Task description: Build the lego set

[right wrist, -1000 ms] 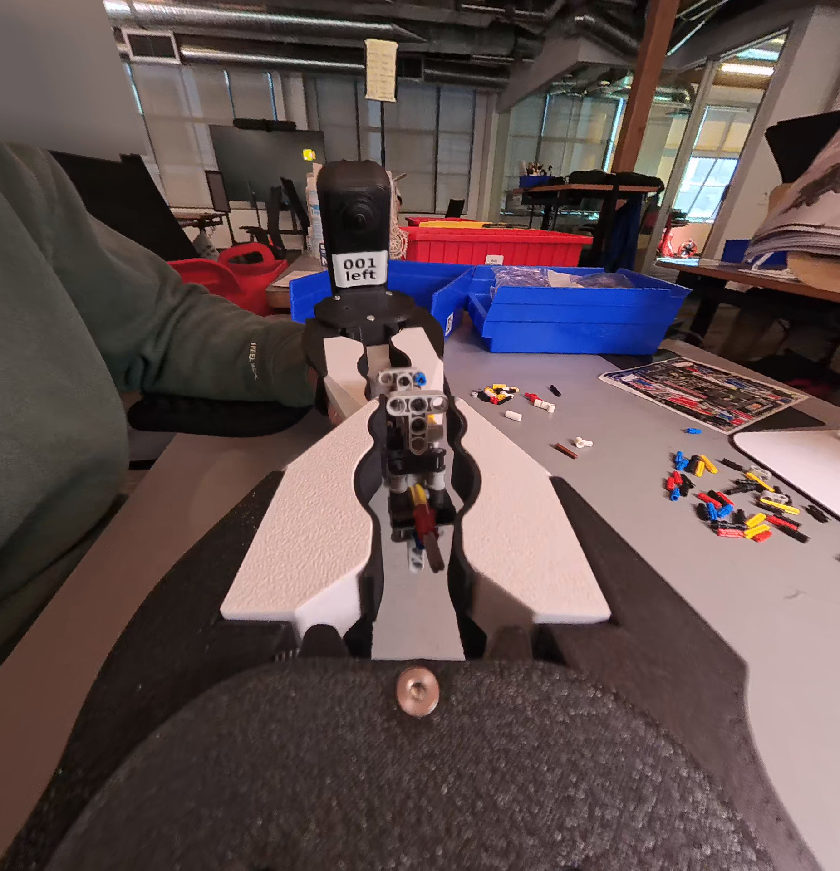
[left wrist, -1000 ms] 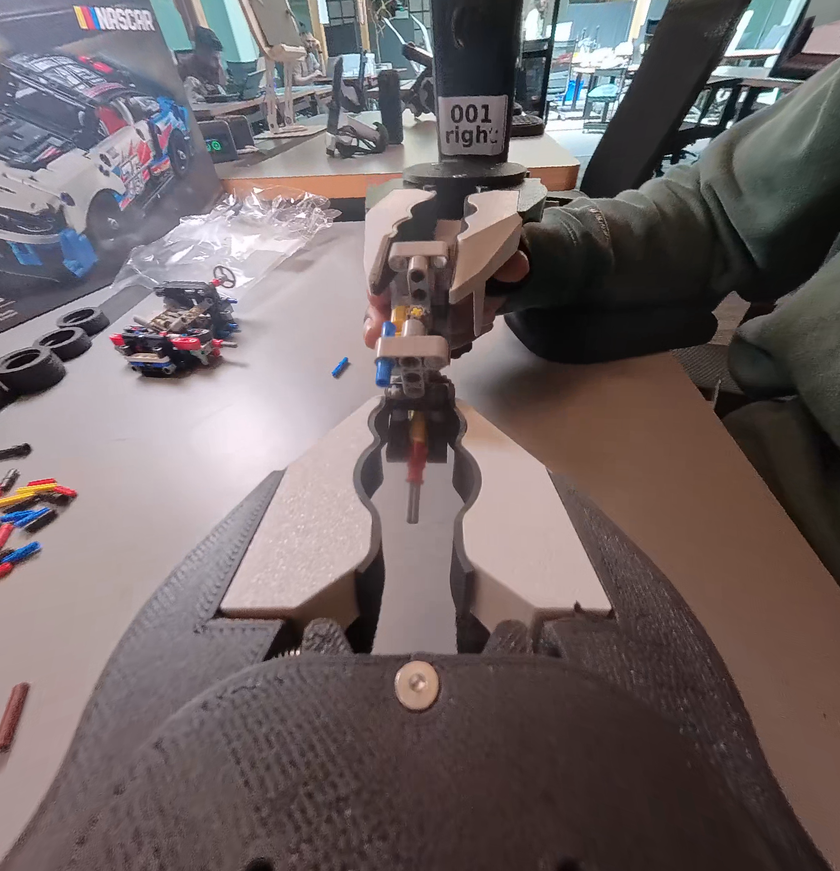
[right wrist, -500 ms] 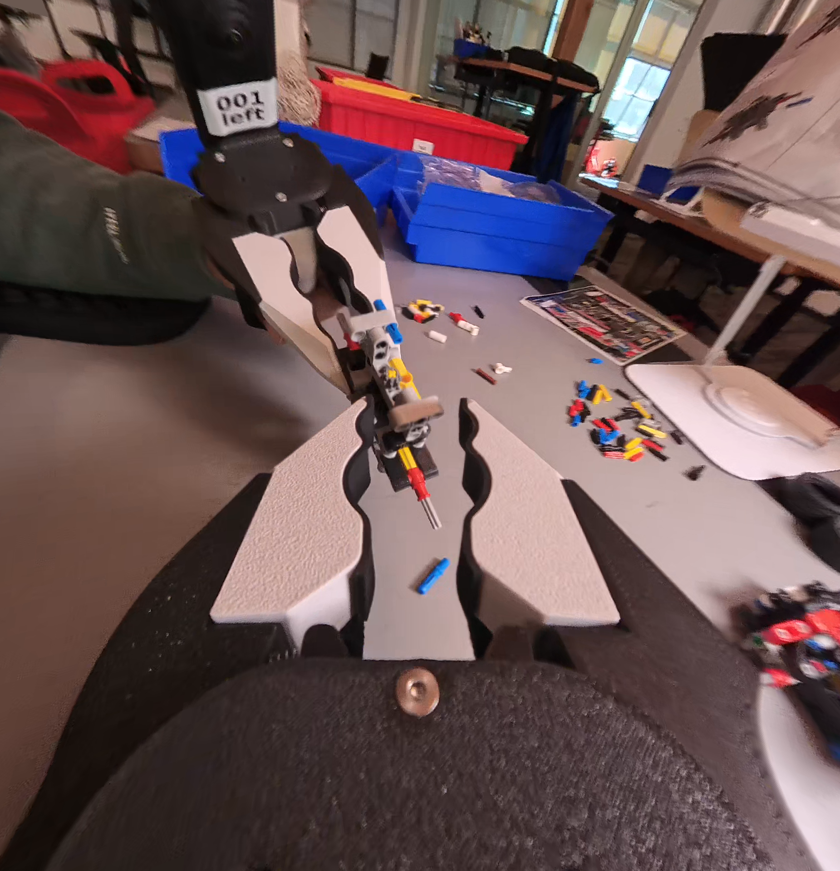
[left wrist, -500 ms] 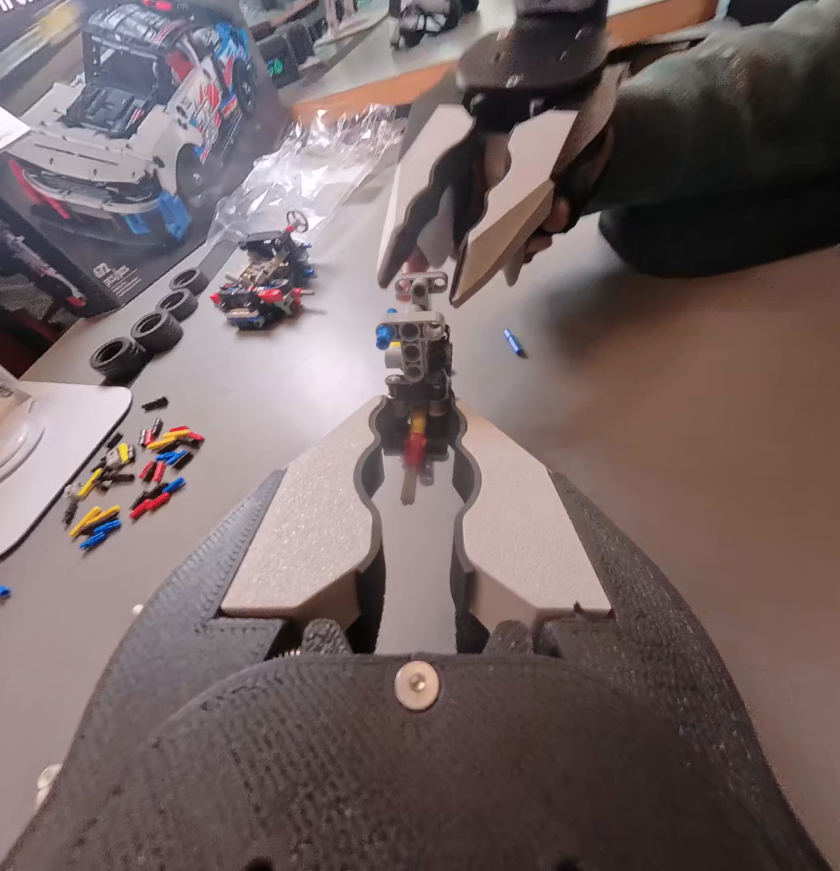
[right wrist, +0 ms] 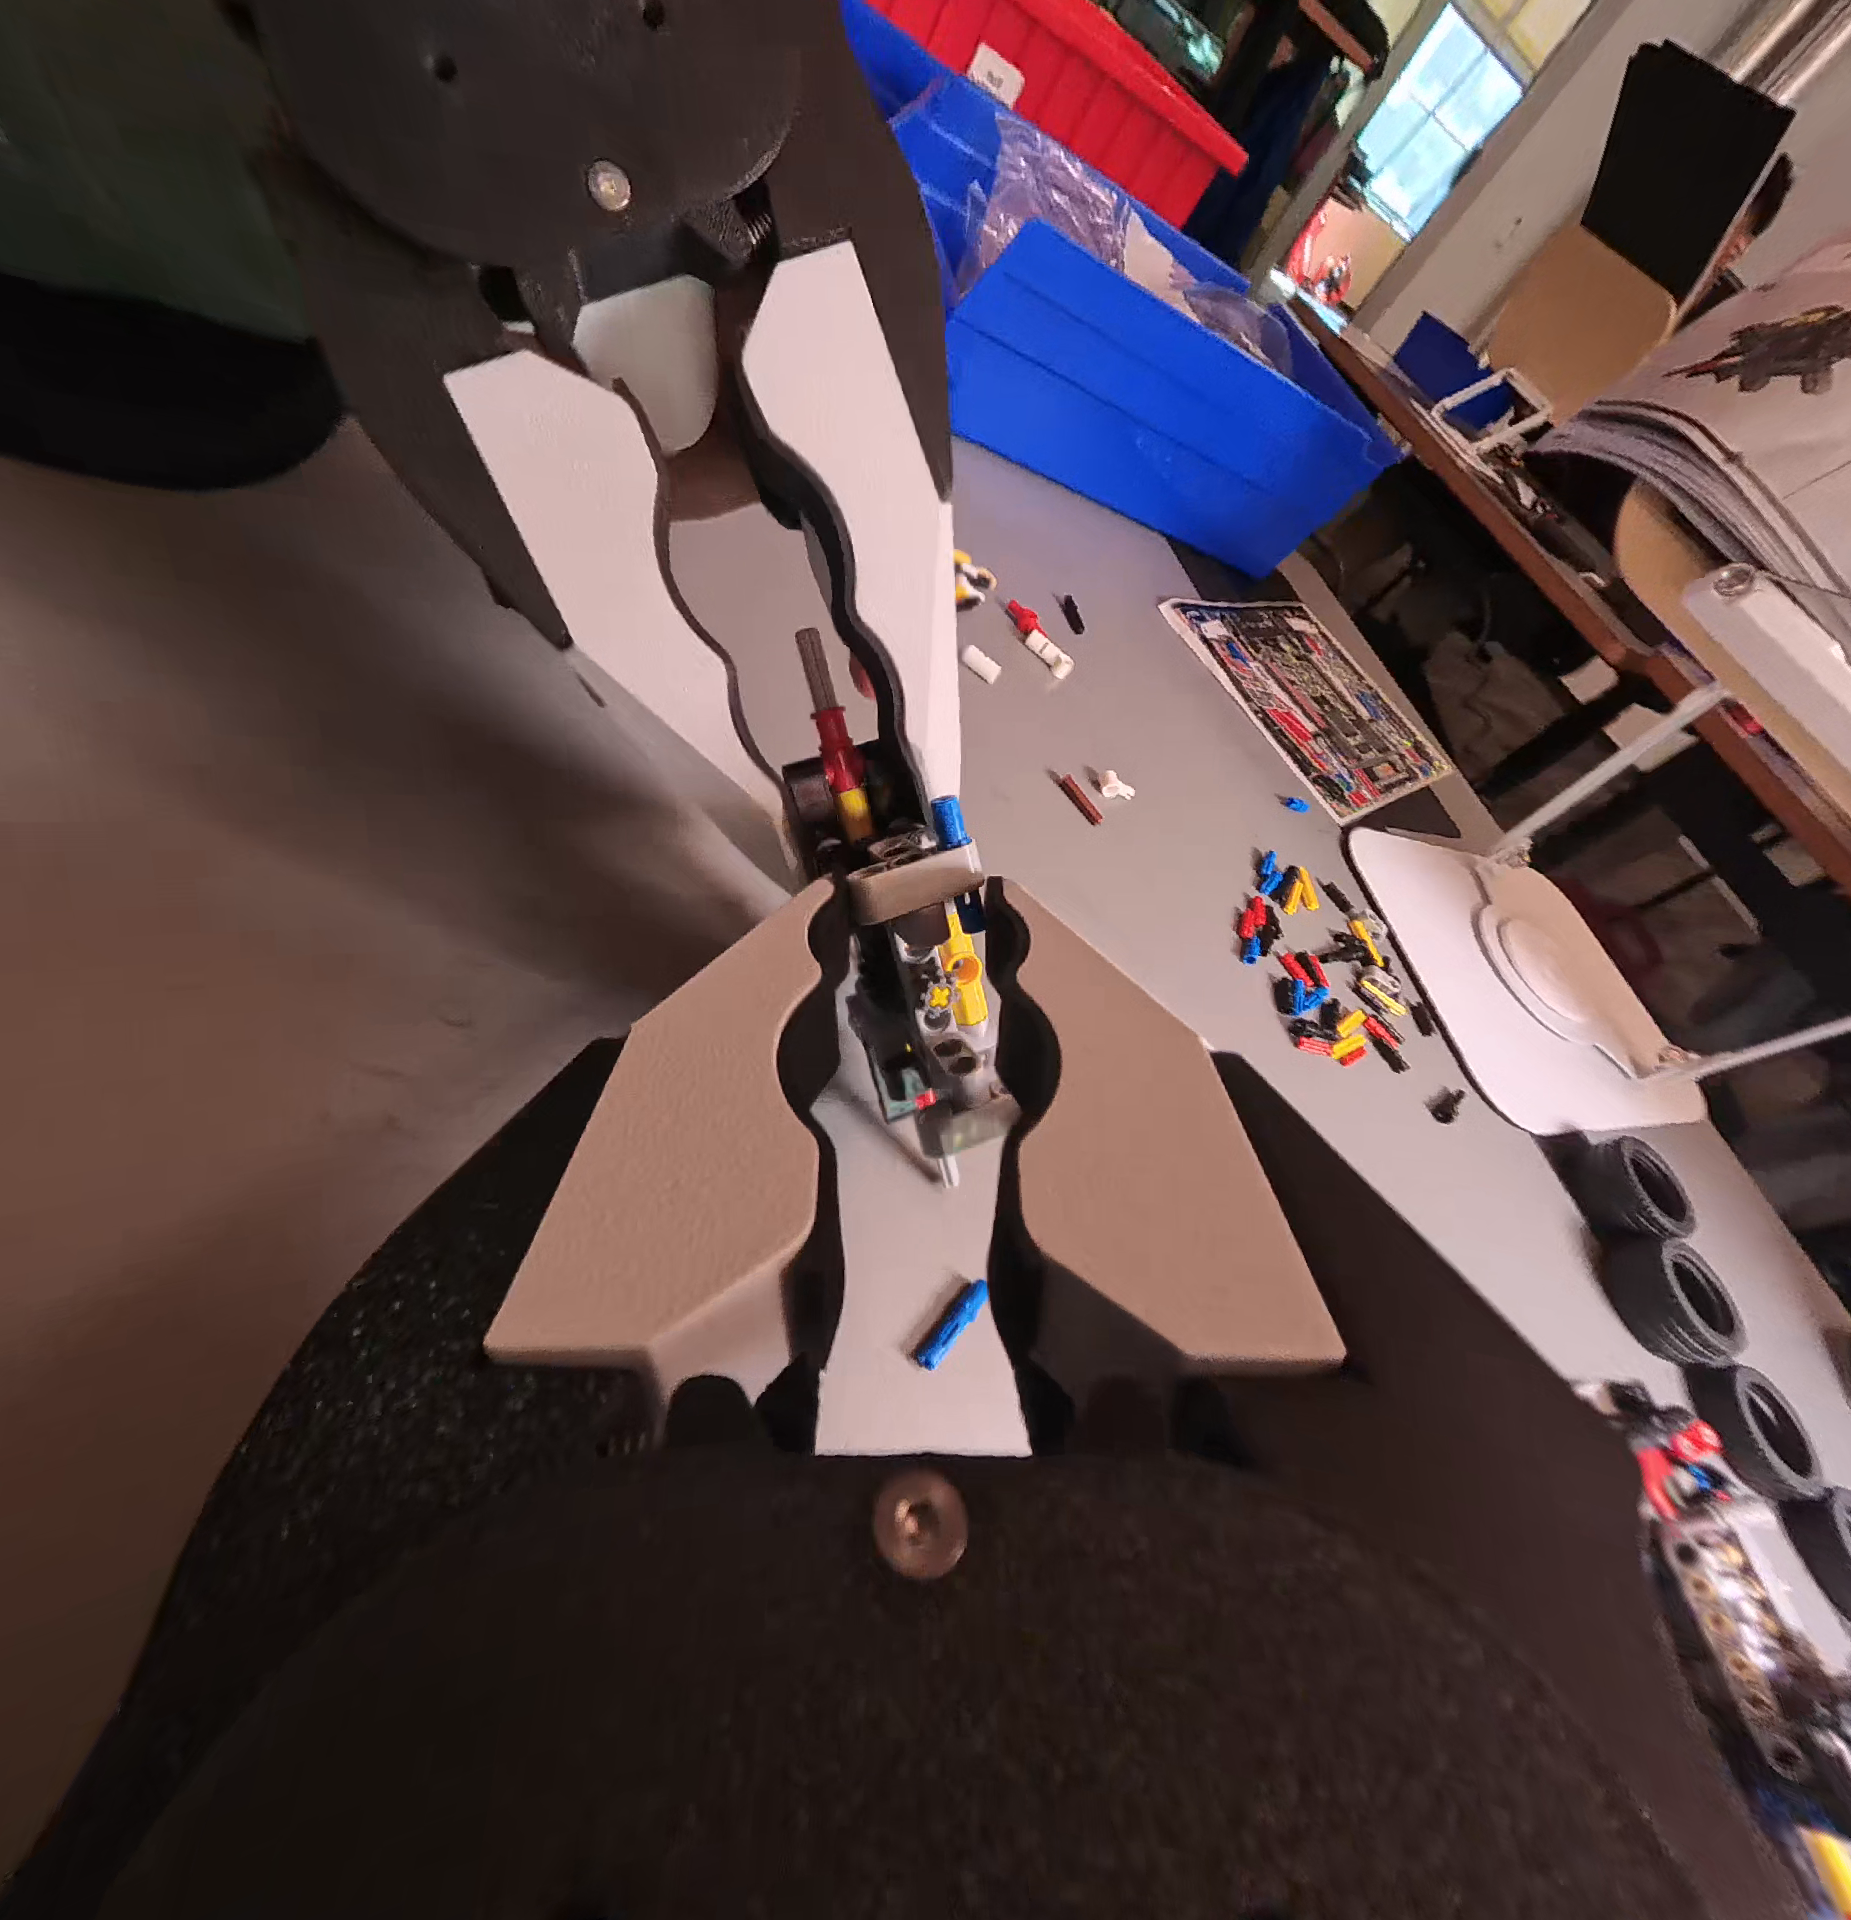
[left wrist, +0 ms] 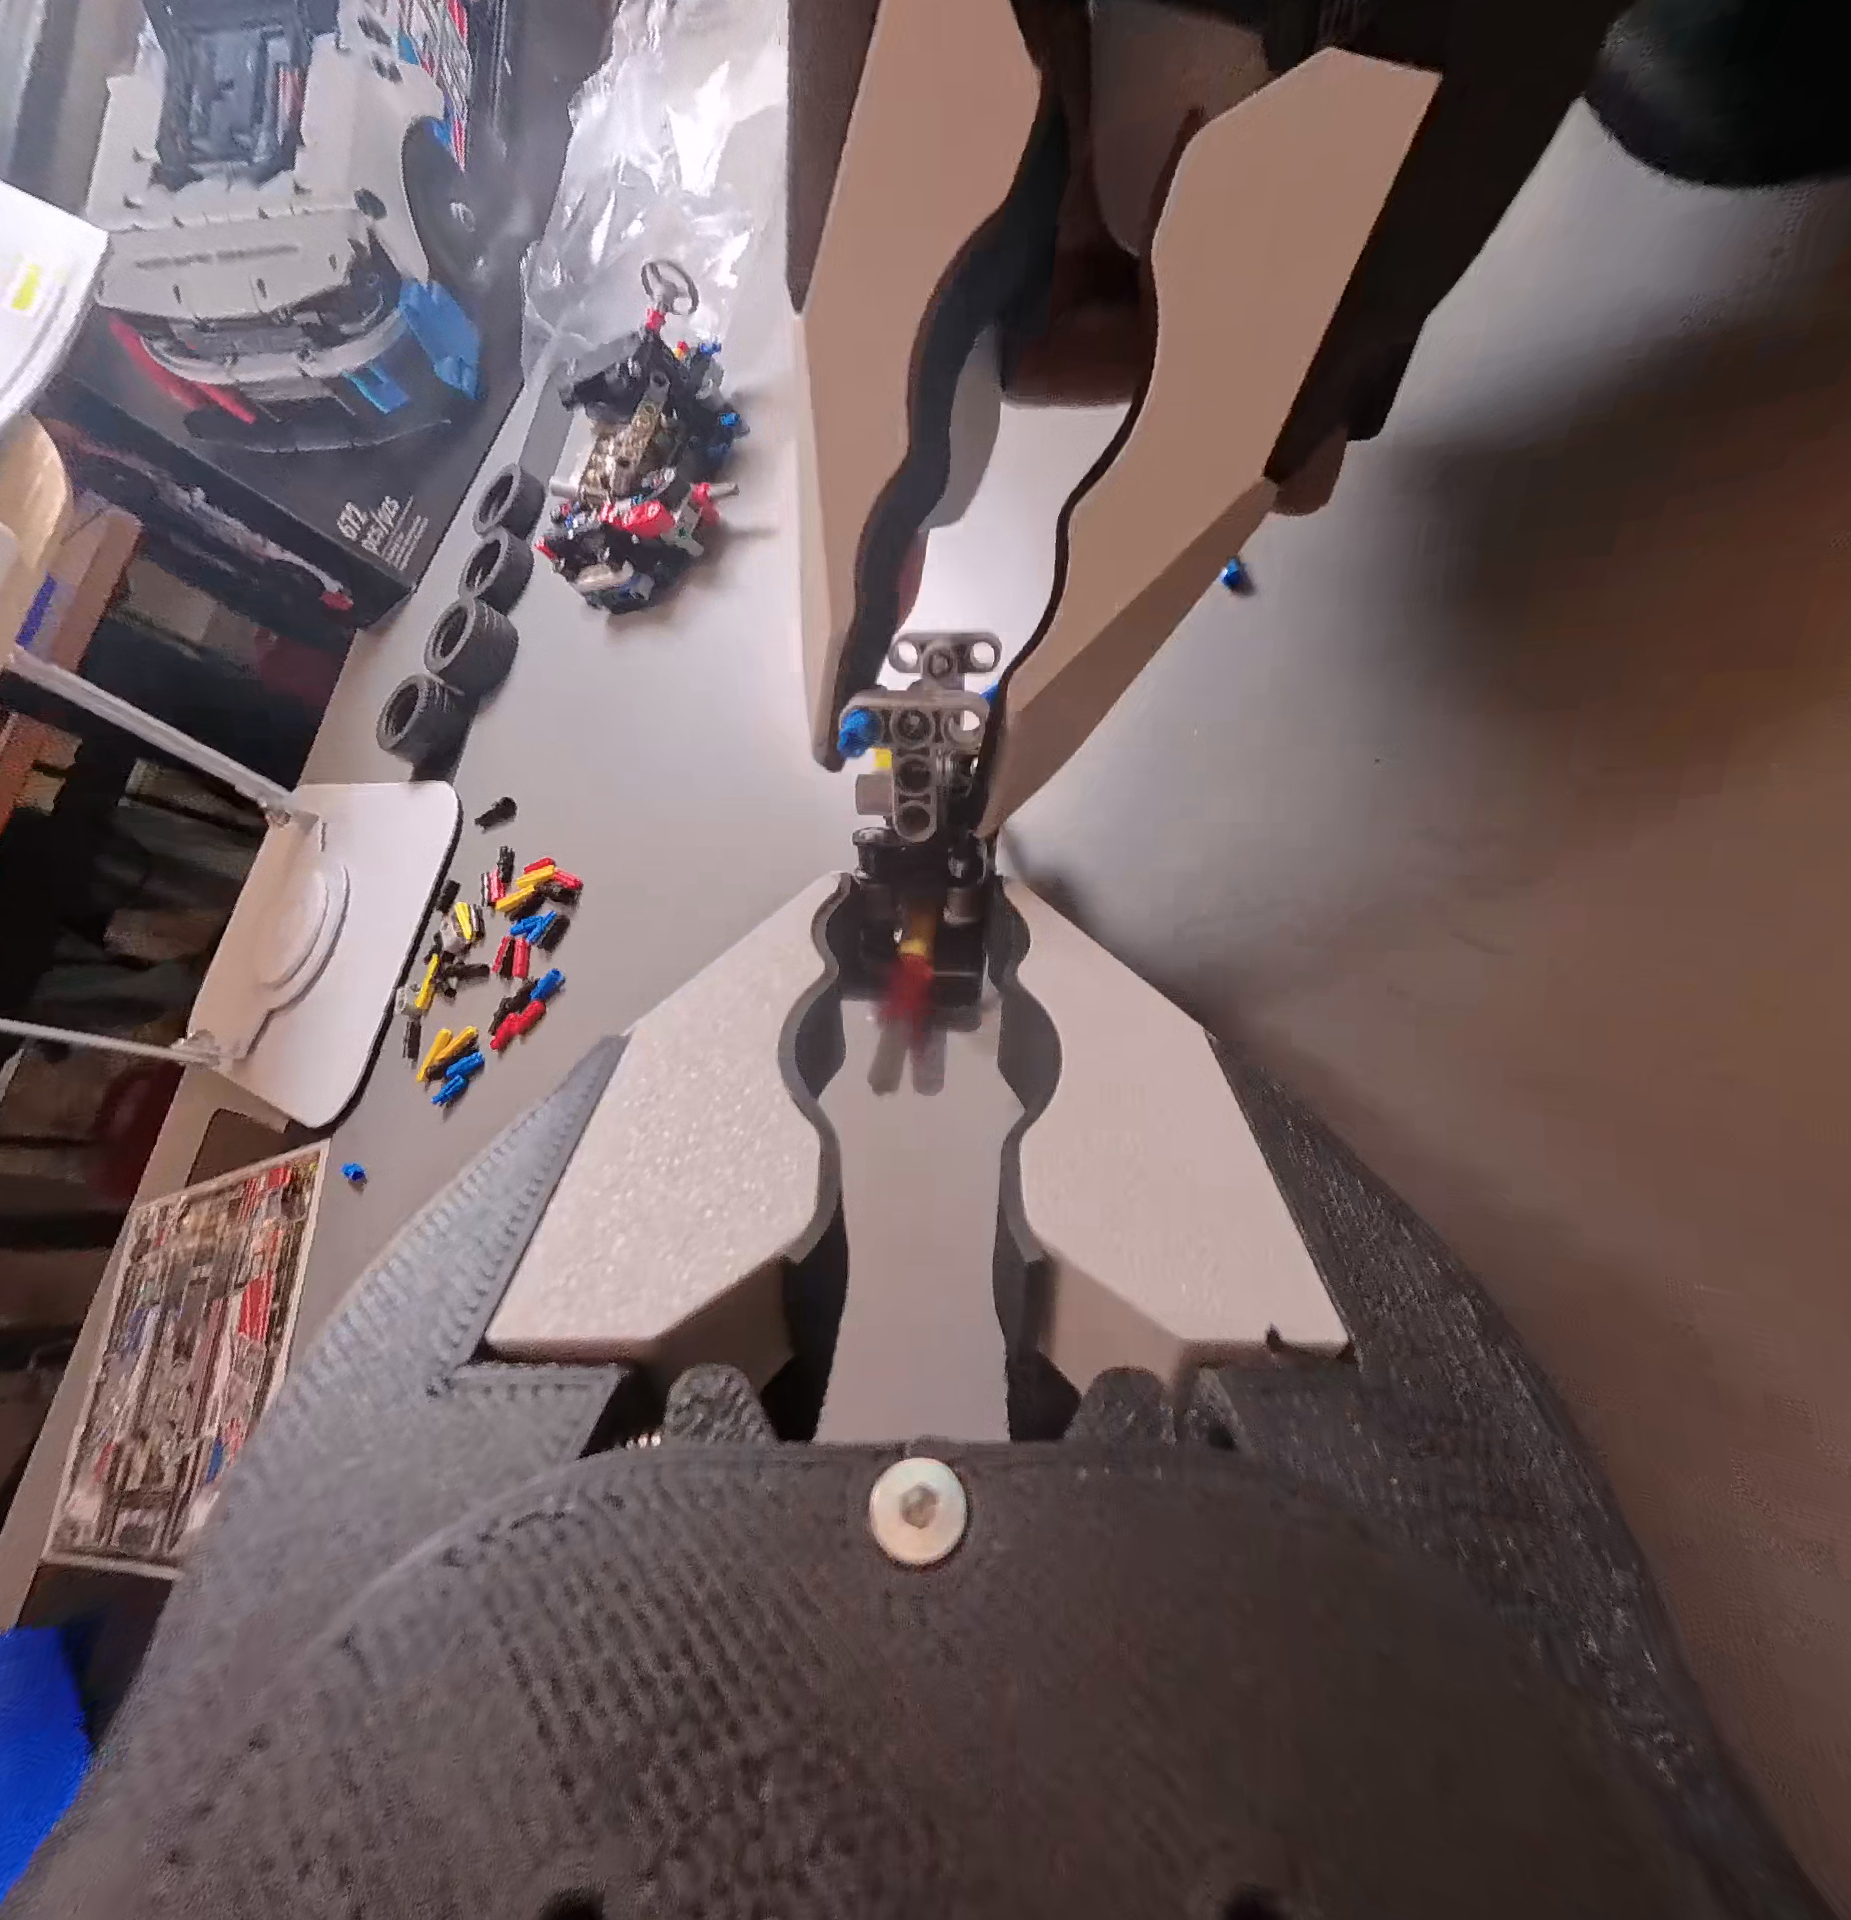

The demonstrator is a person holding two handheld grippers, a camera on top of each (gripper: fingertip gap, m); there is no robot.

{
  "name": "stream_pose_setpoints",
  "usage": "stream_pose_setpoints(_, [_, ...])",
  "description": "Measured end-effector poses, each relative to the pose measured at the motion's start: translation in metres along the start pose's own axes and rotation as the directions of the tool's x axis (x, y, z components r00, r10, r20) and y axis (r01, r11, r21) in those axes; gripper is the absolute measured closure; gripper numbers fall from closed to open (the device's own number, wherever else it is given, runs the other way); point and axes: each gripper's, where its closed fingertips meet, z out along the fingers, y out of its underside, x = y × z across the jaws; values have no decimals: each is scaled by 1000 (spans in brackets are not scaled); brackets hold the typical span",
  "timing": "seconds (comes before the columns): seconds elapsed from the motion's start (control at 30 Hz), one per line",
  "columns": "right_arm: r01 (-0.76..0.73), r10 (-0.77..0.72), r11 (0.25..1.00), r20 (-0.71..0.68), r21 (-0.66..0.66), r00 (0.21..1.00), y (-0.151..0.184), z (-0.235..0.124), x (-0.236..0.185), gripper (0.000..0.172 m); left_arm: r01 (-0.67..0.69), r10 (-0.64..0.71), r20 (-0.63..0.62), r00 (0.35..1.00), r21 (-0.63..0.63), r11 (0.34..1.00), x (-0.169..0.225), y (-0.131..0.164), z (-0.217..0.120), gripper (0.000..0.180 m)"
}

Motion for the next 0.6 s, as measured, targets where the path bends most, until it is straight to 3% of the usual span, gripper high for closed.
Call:
stream_pose_setpoints(0.03, [-21, 20, 999, 25, 36, 999, -2, -3, -1, 148, 14, -13, -23, 1000, 47, 999, 1, -5, -3, 157])
stream_pose_setpoints(0.13, [-154, 136, 978, 129, 141, 982, -7, -11, -4, 149, 63, -41, -117, 992, 189, 980, 9, -19, -10, 157])
stream_pose_setpoints(0.23, [-230, 189, 951, 202, 204, 961, -9, -18, -7, 150, 177, -99, -264, 959, 290, 941, 21, -27, -13, 142])
stream_pose_setpoints(0.33, [-281, 218, 930, 260, 237, 941, -10, -20, -11, 150, 309, -190, -365, 911, 301, 902, 27, -28, -8, 135])
stream_pose_setpoints(0.43, [-282, 211, 929, 282, 241, 936, -10, -20, -14, 150, 323, -211, -370, 905, 273, 906, 29, -23, 0, 132])
stream_pose_setpoints(0.6, [-292, 216, 923, 290, 251, 932, -12, -22, -14, 149, 333, -219, -374, 901, 276, 901, 31, -30, 2, 152])
